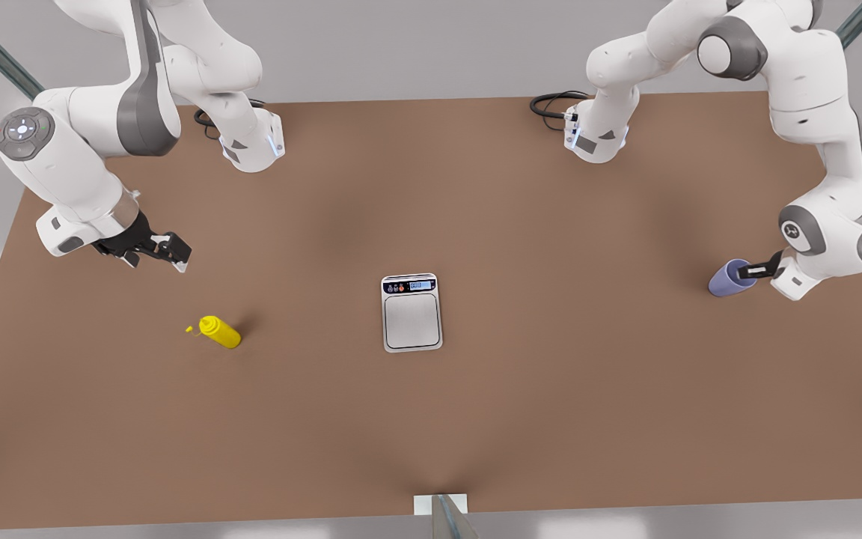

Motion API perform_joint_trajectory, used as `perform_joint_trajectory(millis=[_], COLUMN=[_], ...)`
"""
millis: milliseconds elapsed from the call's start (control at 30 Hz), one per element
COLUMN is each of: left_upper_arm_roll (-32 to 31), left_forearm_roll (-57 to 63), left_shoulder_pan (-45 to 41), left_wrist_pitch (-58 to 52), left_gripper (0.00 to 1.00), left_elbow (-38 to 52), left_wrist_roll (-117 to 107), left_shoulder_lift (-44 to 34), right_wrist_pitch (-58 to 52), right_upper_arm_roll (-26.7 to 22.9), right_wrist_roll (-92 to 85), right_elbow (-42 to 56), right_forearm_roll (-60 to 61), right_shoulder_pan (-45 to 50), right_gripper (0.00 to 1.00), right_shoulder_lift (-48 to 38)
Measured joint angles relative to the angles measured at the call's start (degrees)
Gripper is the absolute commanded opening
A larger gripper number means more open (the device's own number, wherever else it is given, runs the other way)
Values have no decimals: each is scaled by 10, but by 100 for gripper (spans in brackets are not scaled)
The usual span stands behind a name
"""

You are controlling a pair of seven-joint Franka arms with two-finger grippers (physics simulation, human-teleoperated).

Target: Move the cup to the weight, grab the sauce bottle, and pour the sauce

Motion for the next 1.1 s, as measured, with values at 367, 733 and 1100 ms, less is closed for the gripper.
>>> perform_joint_trajectory(millis=[367, 733, 1100], left_upper_arm_roll=[-1, -53, -275], left_forearm_roll=[0, 23, 7], left_shoulder_pan=[0, -158, -299], left_wrist_pitch=[-7, -150, -189], left_gripper=[21, 21, 21], left_elbow=[0, 107, 248], left_wrist_roll=[-32, -153, -676], left_shoulder_lift=[2, -42, 28], right_wrist_pitch=[1, 1, -65], right_upper_arm_roll=[0, 0, -13], right_wrist_roll=[0, 0, 206], right_elbow=[0, 1, 111], right_forearm_roll=[0, 0, 56], right_shoulder_pan=[0, 0, 9], right_gripper=[100, 100, 100], right_shoulder_lift=[1, 1, 77])
